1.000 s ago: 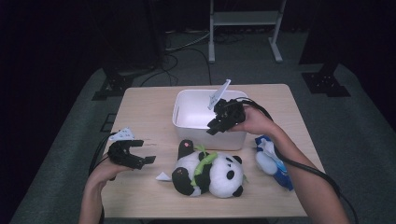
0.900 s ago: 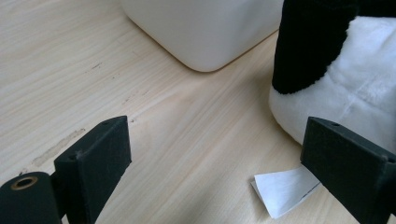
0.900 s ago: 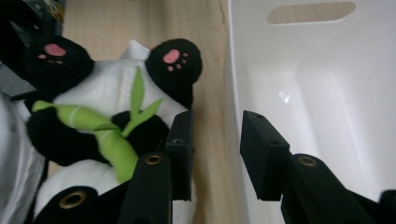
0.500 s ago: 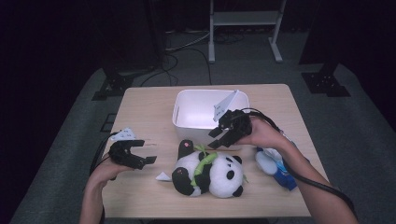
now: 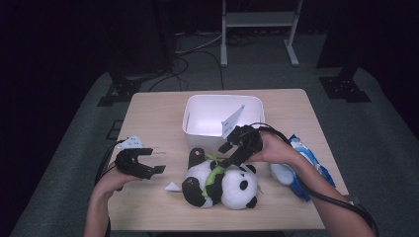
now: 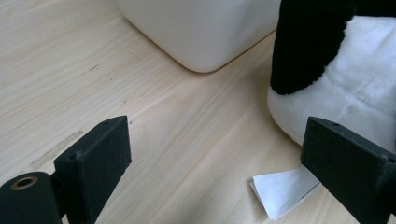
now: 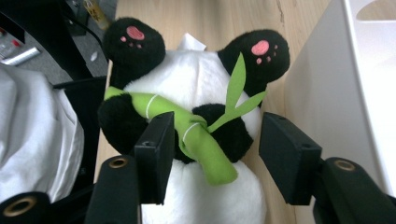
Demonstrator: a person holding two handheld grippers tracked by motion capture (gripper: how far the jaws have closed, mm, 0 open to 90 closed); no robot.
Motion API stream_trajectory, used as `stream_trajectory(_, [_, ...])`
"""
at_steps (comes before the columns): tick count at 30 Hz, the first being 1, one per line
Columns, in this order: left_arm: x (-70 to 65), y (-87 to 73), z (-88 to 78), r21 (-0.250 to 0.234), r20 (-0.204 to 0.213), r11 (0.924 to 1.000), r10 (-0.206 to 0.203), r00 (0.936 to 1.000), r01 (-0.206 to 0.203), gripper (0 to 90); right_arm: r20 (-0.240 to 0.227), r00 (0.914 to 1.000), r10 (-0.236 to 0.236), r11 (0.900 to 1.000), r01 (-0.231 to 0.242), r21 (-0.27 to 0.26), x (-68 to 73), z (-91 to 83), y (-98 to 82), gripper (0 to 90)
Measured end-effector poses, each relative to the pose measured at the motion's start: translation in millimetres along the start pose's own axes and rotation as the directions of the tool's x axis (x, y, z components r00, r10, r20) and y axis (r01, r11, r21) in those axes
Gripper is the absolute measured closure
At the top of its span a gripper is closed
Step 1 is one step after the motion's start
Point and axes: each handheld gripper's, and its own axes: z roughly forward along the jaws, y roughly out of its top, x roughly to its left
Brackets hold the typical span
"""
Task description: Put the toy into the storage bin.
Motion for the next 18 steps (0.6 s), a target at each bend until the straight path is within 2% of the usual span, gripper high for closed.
stream_trajectory(6, [0.5, 0.6, -0.5, -0.002, -0.001, 1.0, 0.002, 1.0, -0.002, 7.4, -0.006, 1.0, 0.0, 0.999, 0.0, 0.038, 0.2, 13.6, -0.2, 39.9])
stream_trajectory(18, [-0.8, 1.4, 0.1, -0.006, 0.0, 1.0, -0.001, 1.0, 0.001, 7.4, -0.03, 0.9996, 0.005, 0.998, -0.003, 0.068, 1.4, 36.2, -7.7, 36.0])
